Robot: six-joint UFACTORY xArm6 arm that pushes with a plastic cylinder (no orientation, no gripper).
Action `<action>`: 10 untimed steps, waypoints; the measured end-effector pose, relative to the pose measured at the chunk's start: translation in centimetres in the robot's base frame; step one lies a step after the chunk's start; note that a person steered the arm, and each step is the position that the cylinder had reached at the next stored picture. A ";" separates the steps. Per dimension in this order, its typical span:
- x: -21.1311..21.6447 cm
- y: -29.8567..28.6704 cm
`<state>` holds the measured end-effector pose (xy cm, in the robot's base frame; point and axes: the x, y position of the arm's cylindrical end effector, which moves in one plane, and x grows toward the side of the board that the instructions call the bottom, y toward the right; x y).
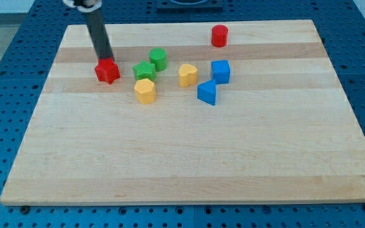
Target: Push the red star to the bottom of the yellow heart
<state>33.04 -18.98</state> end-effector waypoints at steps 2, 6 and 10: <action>5.3 -2.4; 2.9 -5.0; 3.3 2.1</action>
<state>36.34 -16.86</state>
